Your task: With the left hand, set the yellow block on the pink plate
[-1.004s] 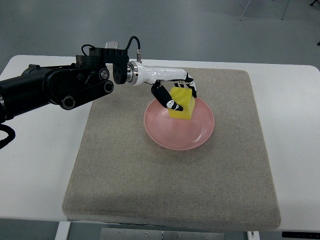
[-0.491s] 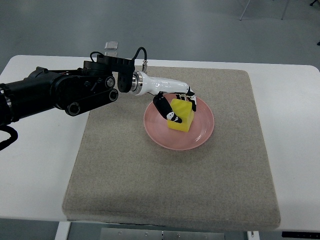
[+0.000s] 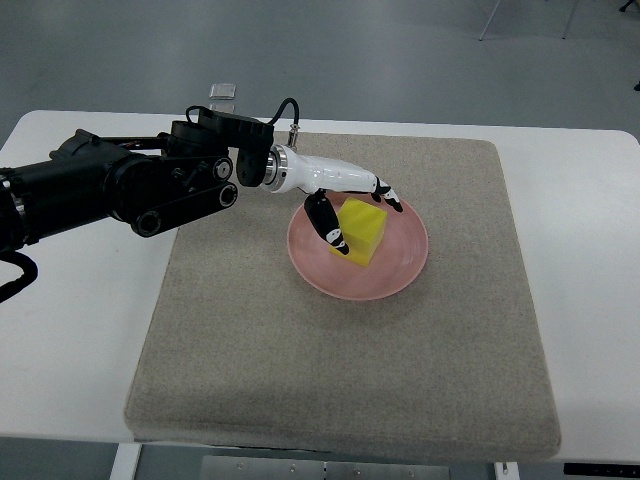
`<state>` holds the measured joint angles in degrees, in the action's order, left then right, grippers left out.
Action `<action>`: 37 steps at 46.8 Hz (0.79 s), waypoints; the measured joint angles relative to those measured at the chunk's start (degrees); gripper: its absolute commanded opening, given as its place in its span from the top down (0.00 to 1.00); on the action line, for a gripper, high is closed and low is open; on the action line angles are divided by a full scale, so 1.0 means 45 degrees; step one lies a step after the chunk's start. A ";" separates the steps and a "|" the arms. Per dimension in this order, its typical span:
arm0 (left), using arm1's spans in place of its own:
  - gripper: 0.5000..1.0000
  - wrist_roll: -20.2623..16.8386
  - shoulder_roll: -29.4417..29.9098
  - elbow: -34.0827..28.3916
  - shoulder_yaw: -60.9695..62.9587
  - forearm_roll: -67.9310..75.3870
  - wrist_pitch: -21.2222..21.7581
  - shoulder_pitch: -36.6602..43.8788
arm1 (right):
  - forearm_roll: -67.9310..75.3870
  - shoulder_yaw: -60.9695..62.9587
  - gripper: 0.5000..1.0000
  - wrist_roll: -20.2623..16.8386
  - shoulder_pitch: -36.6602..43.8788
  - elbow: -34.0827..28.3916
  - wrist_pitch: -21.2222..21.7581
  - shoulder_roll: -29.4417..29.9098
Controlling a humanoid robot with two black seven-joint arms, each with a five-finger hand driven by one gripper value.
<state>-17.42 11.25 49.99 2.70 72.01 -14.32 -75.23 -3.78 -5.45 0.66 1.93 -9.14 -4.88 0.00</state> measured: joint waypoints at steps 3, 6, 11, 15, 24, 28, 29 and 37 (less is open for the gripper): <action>0.08 0.0002 0.0000 0.0033 -0.0032 -0.0069 0.0023 -0.0026 | 0.0000 0.0000 0.15 0.0000 0.0000 0.0000 -0.0001 0.0000; 0.08 0.0003 0.0032 0.0044 -0.0091 -0.0154 0.0033 -0.0036 | 0.0000 0.0000 0.15 -0.0001 0.0000 0.0000 -0.0003 0.0000; 0.08 0.0005 0.0175 0.0042 -0.0188 -0.0198 0.0061 -0.0080 | 0.0000 0.0000 0.15 -0.0001 0.0000 0.0000 -0.0005 0.0000; 0.07 0.0005 0.0299 0.0026 -0.0588 -0.0235 0.0067 -0.0117 | 0.0000 0.0000 0.15 0.0000 0.0000 0.0000 -0.0009 0.0000; 0.02 0.0006 0.1083 -0.0045 -0.1343 -0.0258 -0.0066 -0.0289 | 0.0000 0.0000 0.15 0.0000 -0.0001 0.0000 -0.0010 0.0000; 0.02 0.0006 0.1398 -0.0158 -0.1356 -0.0272 -0.0098 -0.0289 | 0.0000 0.0000 0.15 -0.0003 0.0000 0.0000 -0.0008 0.0000; 0.02 0.0006 0.1489 -0.0208 -0.1359 -0.0274 -0.0099 -0.0289 | 0.0000 0.0000 0.15 -0.0005 -0.0001 0.0000 -0.0008 0.0000; 0.02 0.0006 0.1691 -0.0895 -0.1420 -0.0455 -0.0099 -0.0202 | 0.0000 0.0000 0.15 -0.0008 0.0000 0.0000 -0.0008 0.0000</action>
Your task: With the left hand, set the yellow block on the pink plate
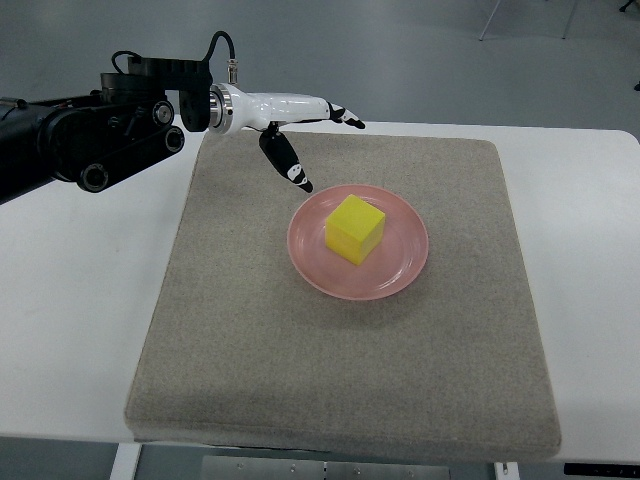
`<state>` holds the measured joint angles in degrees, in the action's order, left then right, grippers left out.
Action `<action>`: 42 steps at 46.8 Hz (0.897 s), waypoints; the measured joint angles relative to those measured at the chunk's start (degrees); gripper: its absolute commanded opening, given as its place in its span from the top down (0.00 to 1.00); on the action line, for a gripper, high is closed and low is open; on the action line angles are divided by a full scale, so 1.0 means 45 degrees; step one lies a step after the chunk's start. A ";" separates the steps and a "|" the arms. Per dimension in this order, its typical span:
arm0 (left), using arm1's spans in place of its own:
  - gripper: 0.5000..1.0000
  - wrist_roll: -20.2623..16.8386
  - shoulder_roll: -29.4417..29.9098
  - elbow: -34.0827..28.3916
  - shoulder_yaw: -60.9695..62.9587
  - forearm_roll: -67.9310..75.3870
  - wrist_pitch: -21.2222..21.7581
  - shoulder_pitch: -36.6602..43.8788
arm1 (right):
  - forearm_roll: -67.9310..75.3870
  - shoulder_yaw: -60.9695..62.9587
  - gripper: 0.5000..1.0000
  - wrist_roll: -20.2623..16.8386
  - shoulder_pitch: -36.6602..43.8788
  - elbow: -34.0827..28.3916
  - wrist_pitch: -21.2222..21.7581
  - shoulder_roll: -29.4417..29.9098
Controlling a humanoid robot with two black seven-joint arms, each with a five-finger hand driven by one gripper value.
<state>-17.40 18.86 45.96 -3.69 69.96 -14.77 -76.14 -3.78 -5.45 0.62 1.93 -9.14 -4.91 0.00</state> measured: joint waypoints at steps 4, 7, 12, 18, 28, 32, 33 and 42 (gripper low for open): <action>0.02 -0.0001 -0.0119 -0.0901 -0.0004 -0.0226 0.0084 0.0095 | -0.0001 0.0000 0.15 0.0000 0.0002 0.0000 0.0001 0.0000; 0.03 0.0000 -0.0196 -0.1651 -0.0003 -0.0362 0.0193 0.0194 | 0.0000 0.0000 0.15 0.0000 -0.0002 0.0000 0.0001 0.0000; 0.03 0.0000 -0.0427 -0.2285 0.0023 -0.0427 0.0275 0.0527 | 0.0000 0.0000 0.15 0.0000 -0.0002 0.0000 0.0001 0.0000; 0.03 0.0023 -0.0711 -0.3071 0.0021 -0.0537 0.0933 0.0712 | 0.0000 0.0000 0.15 0.0013 -0.0002 0.0000 0.0000 0.0000; 0.05 0.0213 -0.1597 -0.5016 0.0032 -0.2159 0.1909 0.0996 | 0.0000 0.0000 0.15 0.0010 -0.0001 0.0000 0.0000 0.0000; 0.05 0.0332 -0.1848 -0.5790 0.0037 -0.3170 0.2184 0.1021 | 0.0000 0.0000 0.15 0.0004 -0.0003 0.0000 0.0000 0.0000; 0.05 0.0364 -0.1890 -0.5910 0.0037 -0.3463 0.2265 0.1022 | 0.0000 0.0000 0.15 0.0006 0.0001 0.0000 0.0000 0.0000; 0.04 0.0838 -0.2200 -0.6772 0.0113 -0.6826 0.2540 0.1273 | 0.0000 0.0000 0.15 0.0003 -0.0002 0.0000 0.0001 0.0000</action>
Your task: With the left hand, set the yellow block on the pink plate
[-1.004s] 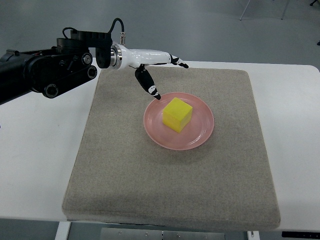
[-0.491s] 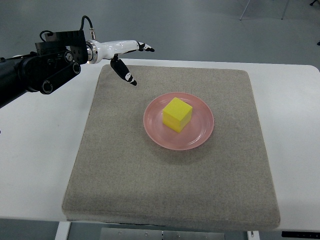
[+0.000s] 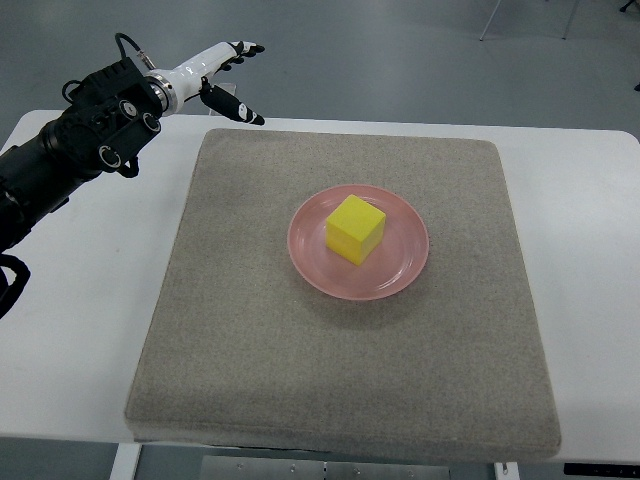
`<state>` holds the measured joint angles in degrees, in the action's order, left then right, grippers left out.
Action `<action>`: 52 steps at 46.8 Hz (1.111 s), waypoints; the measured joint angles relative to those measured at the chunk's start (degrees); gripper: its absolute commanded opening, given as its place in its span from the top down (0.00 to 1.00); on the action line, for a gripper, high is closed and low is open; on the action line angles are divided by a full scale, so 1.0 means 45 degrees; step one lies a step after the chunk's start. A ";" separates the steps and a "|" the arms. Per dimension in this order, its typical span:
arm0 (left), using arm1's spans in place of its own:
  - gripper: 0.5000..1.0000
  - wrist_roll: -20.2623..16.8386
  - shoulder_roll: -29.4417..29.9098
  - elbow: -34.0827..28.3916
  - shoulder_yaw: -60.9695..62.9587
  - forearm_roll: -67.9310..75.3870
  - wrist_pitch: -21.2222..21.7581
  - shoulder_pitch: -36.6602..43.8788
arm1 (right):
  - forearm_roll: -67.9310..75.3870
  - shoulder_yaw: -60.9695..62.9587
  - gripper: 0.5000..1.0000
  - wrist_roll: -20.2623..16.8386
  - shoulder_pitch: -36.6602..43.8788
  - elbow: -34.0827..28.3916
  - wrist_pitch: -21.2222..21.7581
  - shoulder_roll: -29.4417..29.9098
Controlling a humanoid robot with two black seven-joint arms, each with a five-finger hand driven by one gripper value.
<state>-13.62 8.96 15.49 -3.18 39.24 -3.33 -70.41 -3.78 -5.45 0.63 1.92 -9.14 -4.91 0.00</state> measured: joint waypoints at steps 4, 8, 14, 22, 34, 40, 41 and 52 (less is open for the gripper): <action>0.04 0.0300 -0.0182 -0.0361 -0.0025 -0.1216 0.0010 0.0225 | -0.0001 0.0000 0.15 0.0000 0.0002 0.0000 0.0000 0.0000; 0.04 0.0344 -0.0270 -0.0571 -0.0066 -0.2790 0.0025 0.0498 | -0.0001 0.0000 0.15 0.0001 0.0003 0.0000 0.0000 0.0000; 0.04 0.0347 -0.0309 -0.0613 -0.0060 -0.5592 -0.0003 0.0890 | -0.0001 0.0000 0.15 0.0005 0.0004 0.0000 0.0000 0.0000; 0.04 0.0032 -0.0312 -0.0593 -0.0289 -0.7493 -0.0368 0.1199 | 0.0000 0.0000 0.15 -0.0001 0.0001 0.0000 0.0000 0.0000; 0.04 -0.0912 -0.0290 -0.0592 -0.2711 -0.7997 -0.1456 0.1738 | -0.0001 0.0000 0.15 0.0006 0.0002 0.0000 0.0000 0.0000; 0.03 -0.1422 -0.0280 -0.0591 -0.3972 -0.8007 -0.2020 0.2059 | 0.0000 0.0000 0.15 0.0008 0.0002 0.0001 0.0000 0.0000; 0.04 -0.1433 -0.0283 -0.0585 -0.4184 -0.8017 -0.2055 0.2086 | 0.0000 0.0000 0.15 0.0007 0.0002 0.0000 0.0000 0.0000; 0.03 -0.1369 -0.0294 -0.0495 -0.6625 -0.8052 -0.2171 0.2283 | 0.0000 0.0000 0.15 0.0003 0.0002 0.0000 0.0000 0.0000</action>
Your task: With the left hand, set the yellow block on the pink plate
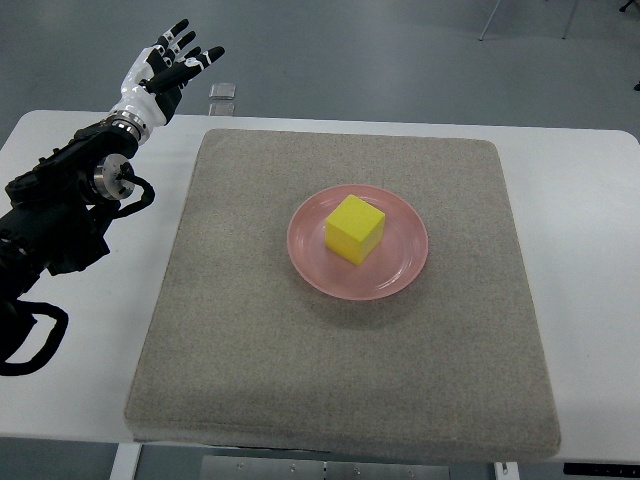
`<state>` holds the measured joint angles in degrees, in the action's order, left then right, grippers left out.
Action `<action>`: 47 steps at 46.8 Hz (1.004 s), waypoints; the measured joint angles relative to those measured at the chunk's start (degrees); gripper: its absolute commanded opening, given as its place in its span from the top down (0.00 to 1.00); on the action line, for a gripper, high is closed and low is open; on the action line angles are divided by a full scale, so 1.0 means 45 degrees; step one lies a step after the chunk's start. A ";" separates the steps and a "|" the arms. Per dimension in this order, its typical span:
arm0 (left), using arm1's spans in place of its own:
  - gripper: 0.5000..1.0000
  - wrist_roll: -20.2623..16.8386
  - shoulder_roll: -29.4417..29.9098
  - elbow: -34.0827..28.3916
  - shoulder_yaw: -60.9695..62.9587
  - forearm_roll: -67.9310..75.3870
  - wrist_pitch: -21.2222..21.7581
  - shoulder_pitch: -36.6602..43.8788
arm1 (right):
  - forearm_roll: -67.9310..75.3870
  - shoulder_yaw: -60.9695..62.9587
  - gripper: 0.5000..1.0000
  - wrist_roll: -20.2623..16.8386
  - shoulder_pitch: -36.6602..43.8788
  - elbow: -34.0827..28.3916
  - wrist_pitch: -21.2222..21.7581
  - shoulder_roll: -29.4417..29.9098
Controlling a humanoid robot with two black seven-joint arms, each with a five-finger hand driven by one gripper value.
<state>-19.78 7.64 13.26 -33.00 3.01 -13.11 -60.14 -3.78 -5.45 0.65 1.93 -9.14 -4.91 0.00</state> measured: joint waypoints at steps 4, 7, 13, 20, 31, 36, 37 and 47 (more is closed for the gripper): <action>0.03 0.0018 0.0000 0.0019 -0.0173 -0.0110 0.0000 0.0137 | 0.0000 0.0000 0.15 0.0002 0.0000 0.0000 0.0001 0.0000; 0.03 0.0019 0.0001 0.0020 -0.0136 -0.0135 0.0000 0.0157 | 0.0000 0.0000 0.15 0.0006 0.0000 0.0000 0.0000 0.0000; 0.03 0.0012 -0.0009 0.0029 -0.0102 -0.0155 0.0000 0.0158 | 0.0000 0.0000 0.15 0.0004 0.0000 0.0000 0.0000 0.0000; 0.03 -0.0007 -0.0016 0.0037 -0.0214 -0.0194 0.0058 0.0049 | 0.0000 0.0000 0.15 -0.0002 0.0000 0.0000 0.0000 0.0000; 0.03 -0.0037 -0.0018 0.0040 -0.0383 -0.0794 0.0159 0.0098 | 0.0000 0.0000 0.15 0.0002 0.0000 0.0000 0.0000 0.0000; 0.03 -0.0037 -0.0016 0.0034 -0.0383 -0.0804 0.0206 0.0109 | 0.0000 0.0000 0.15 0.0003 0.0000 0.0000 0.0000 0.0000; 0.03 -0.0037 -0.0014 0.0031 -0.0383 -0.0804 0.0215 0.0118 | 0.0000 0.0000 0.15 0.0004 0.0000 0.0000 0.0000 0.0000; 0.03 -0.0080 -0.0009 0.0021 -0.0346 -0.0789 0.0219 0.0055 | 0.0000 0.0000 0.15 -0.0002 0.0000 0.0000 -0.0002 0.0000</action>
<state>-20.14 7.59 13.36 -34.55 -0.54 -12.12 -59.89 -3.78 -5.45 0.64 1.93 -9.14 -4.92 0.00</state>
